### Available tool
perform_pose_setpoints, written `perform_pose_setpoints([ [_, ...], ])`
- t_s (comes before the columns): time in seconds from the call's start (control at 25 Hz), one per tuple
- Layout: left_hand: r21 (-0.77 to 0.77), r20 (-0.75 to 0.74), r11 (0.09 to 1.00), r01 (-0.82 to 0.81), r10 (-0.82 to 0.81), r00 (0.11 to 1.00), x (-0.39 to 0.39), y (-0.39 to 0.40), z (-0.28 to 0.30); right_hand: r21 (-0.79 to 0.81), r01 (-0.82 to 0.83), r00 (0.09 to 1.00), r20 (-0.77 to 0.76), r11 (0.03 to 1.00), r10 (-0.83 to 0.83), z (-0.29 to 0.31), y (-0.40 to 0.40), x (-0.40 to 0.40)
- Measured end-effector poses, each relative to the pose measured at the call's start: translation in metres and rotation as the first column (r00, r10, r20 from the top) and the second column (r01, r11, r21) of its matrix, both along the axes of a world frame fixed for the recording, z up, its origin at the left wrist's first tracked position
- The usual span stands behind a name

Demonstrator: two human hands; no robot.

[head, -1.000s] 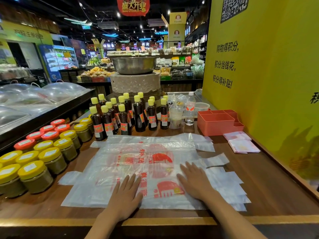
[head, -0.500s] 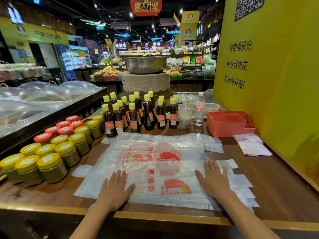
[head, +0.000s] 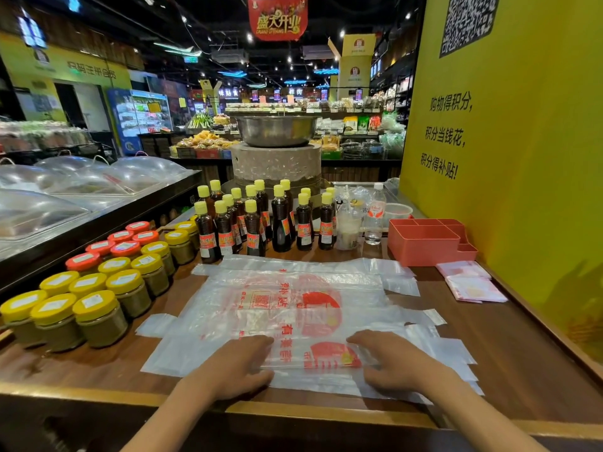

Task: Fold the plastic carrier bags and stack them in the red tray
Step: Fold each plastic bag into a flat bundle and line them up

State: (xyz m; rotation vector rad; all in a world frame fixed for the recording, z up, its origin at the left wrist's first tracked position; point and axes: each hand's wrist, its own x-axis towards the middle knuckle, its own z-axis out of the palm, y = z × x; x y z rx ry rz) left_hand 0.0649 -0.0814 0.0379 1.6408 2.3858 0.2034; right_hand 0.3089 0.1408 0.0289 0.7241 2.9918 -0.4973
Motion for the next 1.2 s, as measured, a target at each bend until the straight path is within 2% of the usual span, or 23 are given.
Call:
perform_pose_setpoints([
  [0.16,0.016,-0.023,1.0,-0.001,0.002,1.0,-0.005,-0.003,-0.005,0.064,0.017,0.999,-0.03,0.998,-0.015,0.008,-0.009,-0.001],
  [0.36,0.121,-0.095,0.993,-0.005,0.016,0.995,-0.008,-0.006,0.003,0.147,-0.026,0.997,-0.065,0.989,0.036,0.021,-0.004,0.003],
  [0.56,0.233,-0.175,0.971,-0.063,0.105,0.979,-0.012,0.018,0.008,0.177,0.046,0.997,-0.073,0.983,-0.034,0.031,0.013,-0.016],
  [0.68,0.263,-0.13,0.962,-0.065,0.103,0.986,0.002,0.039,-0.005,0.069,0.148,0.97,-0.206,0.987,-0.131,0.017,-0.004,-0.041],
  [0.76,0.201,-0.125,0.979,-0.04,0.066,0.99,0.011,0.047,-0.023,0.059,0.147,0.95,-0.285,0.987,-0.124,-0.003,-0.028,-0.059],
  [0.92,0.078,-0.084,0.996,-0.033,0.04,0.996,0.012,0.05,-0.056,0.157,-0.017,0.994,-0.102,0.987,0.033,-0.036,-0.062,-0.081],
  [1.2,0.035,-0.073,0.996,-0.078,0.08,0.994,0.005,0.048,-0.062,0.16,-0.034,0.999,-0.018,0.987,0.038,-0.05,-0.046,-0.076],
])
